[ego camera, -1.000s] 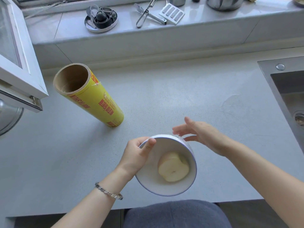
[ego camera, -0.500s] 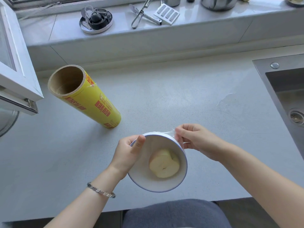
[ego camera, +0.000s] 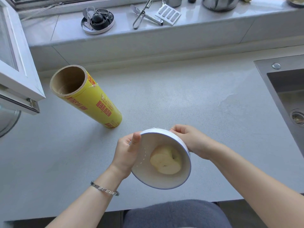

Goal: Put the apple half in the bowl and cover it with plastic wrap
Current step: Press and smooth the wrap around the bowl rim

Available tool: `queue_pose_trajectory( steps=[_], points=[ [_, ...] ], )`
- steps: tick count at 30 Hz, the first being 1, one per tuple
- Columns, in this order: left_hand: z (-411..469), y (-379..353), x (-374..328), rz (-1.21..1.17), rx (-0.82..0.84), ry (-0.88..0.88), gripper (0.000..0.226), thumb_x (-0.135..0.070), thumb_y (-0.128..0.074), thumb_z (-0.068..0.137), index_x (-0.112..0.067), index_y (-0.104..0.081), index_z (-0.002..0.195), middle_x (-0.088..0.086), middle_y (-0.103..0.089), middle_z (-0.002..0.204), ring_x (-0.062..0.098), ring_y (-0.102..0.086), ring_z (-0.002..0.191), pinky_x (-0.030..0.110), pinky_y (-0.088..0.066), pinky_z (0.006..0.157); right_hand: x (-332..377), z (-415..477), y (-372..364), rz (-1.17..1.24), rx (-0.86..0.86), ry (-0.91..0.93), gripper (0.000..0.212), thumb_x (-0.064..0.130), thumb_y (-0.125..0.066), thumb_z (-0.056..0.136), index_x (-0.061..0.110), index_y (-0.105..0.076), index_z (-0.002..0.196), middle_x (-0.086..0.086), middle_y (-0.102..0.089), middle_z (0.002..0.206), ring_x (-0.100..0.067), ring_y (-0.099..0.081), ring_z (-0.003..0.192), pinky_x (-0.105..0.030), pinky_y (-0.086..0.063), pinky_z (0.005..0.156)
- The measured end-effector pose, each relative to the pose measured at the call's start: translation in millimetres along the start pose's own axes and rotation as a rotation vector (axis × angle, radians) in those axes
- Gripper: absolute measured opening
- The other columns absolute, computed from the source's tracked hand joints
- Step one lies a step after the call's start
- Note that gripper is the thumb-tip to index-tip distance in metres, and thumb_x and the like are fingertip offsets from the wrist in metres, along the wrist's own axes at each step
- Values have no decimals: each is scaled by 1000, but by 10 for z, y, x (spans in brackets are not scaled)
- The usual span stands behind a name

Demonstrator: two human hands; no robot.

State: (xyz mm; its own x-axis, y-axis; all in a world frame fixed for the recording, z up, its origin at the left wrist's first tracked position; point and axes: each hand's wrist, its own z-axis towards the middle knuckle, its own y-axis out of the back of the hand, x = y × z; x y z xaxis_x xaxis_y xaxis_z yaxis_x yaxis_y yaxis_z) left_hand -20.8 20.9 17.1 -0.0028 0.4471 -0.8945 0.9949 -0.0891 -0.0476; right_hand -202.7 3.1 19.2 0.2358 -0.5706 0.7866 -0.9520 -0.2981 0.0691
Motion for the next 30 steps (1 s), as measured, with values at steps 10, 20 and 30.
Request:
queue_pose_trajectory(
  steps=[10,20,30],
  points=[
    [93,100,-47,-25,-56,1,80,-89,-60,28,-21,-74,68,5,-67,68,23,-61,69,30,-49,60,-65,-153,108,295,-295,400,15,38,-56,83,31,-69,88,11,-72,93,-7,-64,99,-27,-48,96],
    [30,91,27,9,-66,43,87,-88,-61,33,-13,-74,77,13,-66,77,24,-58,75,38,-46,68,181,-239,-184,-4,195,404,35,35,-31,89,38,-55,113,22,-57,121,7,-48,119,-13,-35,103],
    [-123,57,172,47,-22,60,96,-88,-61,32,-2,-65,75,15,-49,75,24,-42,72,32,-30,59,-45,-113,38,3,332,92,73,72,-12,75,34,-63,111,16,-56,130,2,-44,127,-36,-18,119]
  ],
)
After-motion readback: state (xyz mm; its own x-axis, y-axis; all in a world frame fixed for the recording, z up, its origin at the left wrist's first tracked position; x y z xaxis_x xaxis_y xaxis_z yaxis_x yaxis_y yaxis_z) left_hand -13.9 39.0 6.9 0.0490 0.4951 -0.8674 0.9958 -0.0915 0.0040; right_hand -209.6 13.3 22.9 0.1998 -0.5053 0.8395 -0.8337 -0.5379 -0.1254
